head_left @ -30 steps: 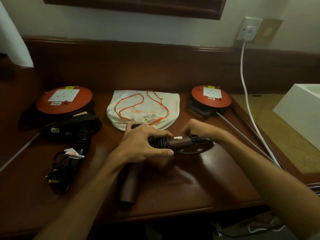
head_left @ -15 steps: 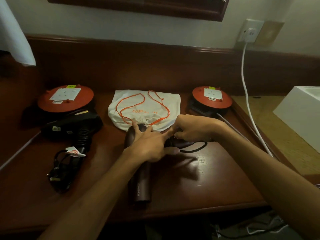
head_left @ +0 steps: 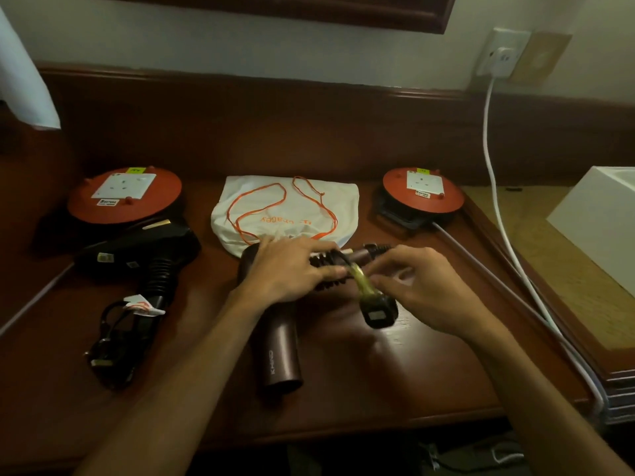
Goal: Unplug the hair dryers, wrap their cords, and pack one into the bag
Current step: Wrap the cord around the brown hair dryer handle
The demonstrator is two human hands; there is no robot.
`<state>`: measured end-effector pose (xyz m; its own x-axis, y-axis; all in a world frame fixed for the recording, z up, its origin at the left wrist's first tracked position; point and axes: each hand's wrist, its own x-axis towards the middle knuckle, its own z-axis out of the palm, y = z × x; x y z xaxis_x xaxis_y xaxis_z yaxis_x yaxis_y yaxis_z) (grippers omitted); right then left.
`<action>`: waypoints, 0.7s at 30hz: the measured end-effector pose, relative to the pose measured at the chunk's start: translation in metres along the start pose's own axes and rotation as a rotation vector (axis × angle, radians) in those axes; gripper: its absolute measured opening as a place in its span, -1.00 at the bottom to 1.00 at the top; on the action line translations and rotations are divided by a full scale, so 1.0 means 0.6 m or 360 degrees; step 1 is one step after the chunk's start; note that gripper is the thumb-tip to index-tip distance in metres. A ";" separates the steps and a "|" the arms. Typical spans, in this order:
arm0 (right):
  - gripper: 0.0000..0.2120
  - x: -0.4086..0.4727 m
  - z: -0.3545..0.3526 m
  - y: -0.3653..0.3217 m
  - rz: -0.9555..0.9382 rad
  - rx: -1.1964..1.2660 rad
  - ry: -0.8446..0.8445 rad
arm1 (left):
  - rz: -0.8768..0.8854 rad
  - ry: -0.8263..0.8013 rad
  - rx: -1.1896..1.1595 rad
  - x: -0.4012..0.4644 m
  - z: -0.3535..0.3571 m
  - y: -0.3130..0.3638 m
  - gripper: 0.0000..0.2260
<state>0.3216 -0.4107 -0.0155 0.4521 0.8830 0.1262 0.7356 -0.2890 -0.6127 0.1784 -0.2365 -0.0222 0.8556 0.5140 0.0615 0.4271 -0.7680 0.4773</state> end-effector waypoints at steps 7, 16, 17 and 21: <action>-0.75 -0.053 0.077 0.007 -0.0002 0.0806 0.0151 | -0.0075 0.0114 -0.0145 0.000 0.004 -0.016 -0.57; -0.51 -0.062 0.113 0.025 0.0637 0.1055 0.0297 | -0.0148 0.0155 -0.0483 -0.015 -0.009 -0.017 -0.46; -0.52 -0.061 0.114 0.024 0.0673 0.1100 0.0273 | -0.0184 0.0260 -0.0451 -0.017 -0.006 -0.012 -0.43; -0.63 -0.057 0.108 0.016 0.0822 0.1933 0.0138 | -0.0120 0.0501 -0.0424 -0.024 0.005 -0.007 -0.60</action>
<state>0.2802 -0.4199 -0.0762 0.6059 0.7326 -0.3101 -0.4265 -0.0298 -0.9040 0.1654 -0.2417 -0.0279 0.6760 0.6885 0.2627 0.3593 -0.6192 0.6982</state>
